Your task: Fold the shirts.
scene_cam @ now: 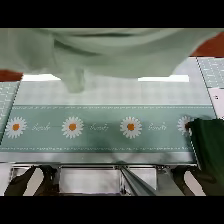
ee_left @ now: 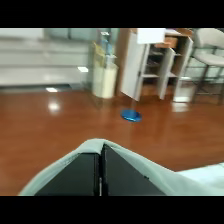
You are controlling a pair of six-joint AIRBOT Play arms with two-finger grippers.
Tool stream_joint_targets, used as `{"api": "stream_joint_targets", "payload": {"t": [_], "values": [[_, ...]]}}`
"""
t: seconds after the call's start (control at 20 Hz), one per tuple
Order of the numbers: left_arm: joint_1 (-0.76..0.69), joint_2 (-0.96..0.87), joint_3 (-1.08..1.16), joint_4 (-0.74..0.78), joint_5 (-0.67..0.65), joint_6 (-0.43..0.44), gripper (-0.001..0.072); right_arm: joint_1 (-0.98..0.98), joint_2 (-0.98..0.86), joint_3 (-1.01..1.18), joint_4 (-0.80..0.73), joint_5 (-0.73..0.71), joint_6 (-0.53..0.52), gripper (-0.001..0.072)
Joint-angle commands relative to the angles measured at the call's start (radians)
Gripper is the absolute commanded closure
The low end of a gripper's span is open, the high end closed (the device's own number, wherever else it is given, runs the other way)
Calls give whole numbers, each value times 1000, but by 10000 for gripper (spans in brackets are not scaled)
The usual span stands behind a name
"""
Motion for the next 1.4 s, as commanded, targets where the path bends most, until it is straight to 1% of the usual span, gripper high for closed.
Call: {"api": "stream_joint_targets", "payload": {"t": [0.0,0.1,0.15,0.25,0.35,0.4,0.55,0.7,0.8,0.9,1.05,1.1,1.2,1.25,1.35], "values": [[-108,125,54,275,6,-48,693,1,164,15,-224,119,90,688],[-266,187,53,499,-3,-95,693,1,225,3,-252,165,119,688],[-344,211,53,609,-26,-132,693,1,243,-3,-258,190,131,688],[-462,225,48,784,-95,-191,693,1,254,-25,-257,256,151,688],[-532,212,-2,910,-137,-248,693,1,252,-84,-256,271,158,688],[-550,196,-43,940,-153,-286,693,1,252,-136,-252,257,166,688],[-557,101,-219,913,-168,-340,693,1,222,-321,-173,231,163,688],[-557,-45,-402,868,-117,-351,693,2,122,-523,-55,127,85,688],[-555,-159,-511,869,0,-395,693,2,1,-634,-22,37,61,688],[-551,-298,-573,868,149,-439,693,2,-164,-682,36,-55,-1,688],[-537,-536,-553,834,314,-457,693,2,-438,-661,128,-209,-48,688],[-526,-621,-524,834,346,-489,693,2,-524,-633,162,-243,-64,688],[-490,-777,-427,801,343,-568,693,2,-705,-529,215,-286,-56,688],[-467,-842,-373,748,343,-583,693,2,-783,-467,235,-288,-36,688],[-419,-947,-271,576,333,-581,693,2,-914,-346,251,-257,2,688]]}}
